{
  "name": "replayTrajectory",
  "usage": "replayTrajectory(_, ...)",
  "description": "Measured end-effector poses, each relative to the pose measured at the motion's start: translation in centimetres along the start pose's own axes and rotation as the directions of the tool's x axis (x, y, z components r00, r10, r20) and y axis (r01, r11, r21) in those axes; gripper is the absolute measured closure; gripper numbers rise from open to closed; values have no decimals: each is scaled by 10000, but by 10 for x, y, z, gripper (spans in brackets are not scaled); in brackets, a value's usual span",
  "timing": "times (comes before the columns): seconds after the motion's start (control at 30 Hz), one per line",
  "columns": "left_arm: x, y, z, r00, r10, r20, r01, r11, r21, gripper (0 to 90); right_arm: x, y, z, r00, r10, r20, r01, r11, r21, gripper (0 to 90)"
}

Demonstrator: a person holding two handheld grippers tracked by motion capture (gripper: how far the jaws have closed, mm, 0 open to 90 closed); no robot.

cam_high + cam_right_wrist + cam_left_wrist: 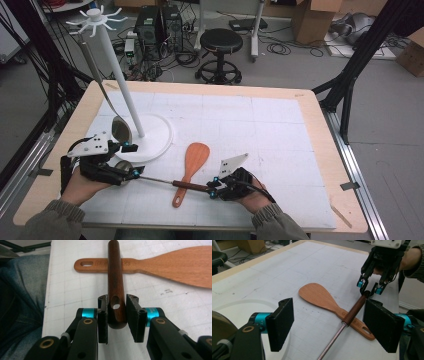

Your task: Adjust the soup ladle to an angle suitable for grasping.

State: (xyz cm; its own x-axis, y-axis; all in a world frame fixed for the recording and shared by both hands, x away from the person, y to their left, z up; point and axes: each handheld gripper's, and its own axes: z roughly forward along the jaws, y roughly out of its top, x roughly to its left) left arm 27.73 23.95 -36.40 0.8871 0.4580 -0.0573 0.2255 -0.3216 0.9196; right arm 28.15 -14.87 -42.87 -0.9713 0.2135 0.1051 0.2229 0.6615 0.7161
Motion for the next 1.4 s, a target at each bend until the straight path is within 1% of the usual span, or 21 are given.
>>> replayTrajectory(0.1,0,0,0,10000,3,27,-3,10000,-3,256,-1,0,2,9999,157,-16,-158,9997,-179,714)
replayTrajectory(0.17,-1,0,1,10000,38,57,-38,10000,31,256,-2,-1,4,9998,173,-27,-173,9997,-178,697)
replayTrajectory(0.3,-1,0,2,10000,41,75,-42,10000,82,256,-2,-2,11,9998,191,-94,-190,9998,27,671)
replayTrajectory(0.4,-1,0,3,9999,34,94,-35,9999,96,256,-2,-2,16,9997,197,-134,-196,9997,108,674)
replayTrajectory(0.43,-1,0,3,9999,53,110,-54,9999,103,256,-3,-2,17,9998,107,-165,-105,9999,104,686)
replayTrajectory(0.47,-1,0,3,9999,60,107,-61,9999,112,256,-3,-1,18,9996,134,-246,-131,9998,117,710)
replayTrajectory(0.53,-2,0,3,9999,30,120,-32,9999,106,257,-4,-1,19,9996,119,-260,-117,9999,85,716)
replayTrajectory(0.57,-2,0,3,9999,36,122,-37,9999,114,256,-3,-1,18,9995,209,-245,-206,9997,110,719)
replayTrajectory(0.63,-2,0,4,9998,50,180,-52,9999,131,256,-4,-1,17,9997,135,-186,-133,9999,88,723)
replayTrajectory(0.7,-2,-1,5,9997,15,226,-19,9998,173,260,-3,-1,14,9997,177,-192,-176,9998,20,725)
replayTrajectory(0.77,-3,-1,6,9995,64,299,-71,9997,217,265,-3,1,11,9998,90,-156,-91,9999,-55,725)
replayTrajectory(0.97,-4,-1,12,9983,40,575,-57,9996,290,285,-1,6,3,10000,-45,-78,43,9995,-322,725)
replayTrajectory(1.07,-4,0,17,9968,3,795,-32,9993,371,286,0,9,-2,9999,-67,-90,64,9992,-387,725)
replayTrajectory(1.3,-6,1,28,9913,29,1318,-103,9984,558,311,2,19,-16,9993,-384,4,384,9980,-494,726)
replayTrajectory(1.4,-7,2,31,9893,62,1455,-163,9975,683,320,3,23,-20,9990,-449,23,449,9981,-433,725)
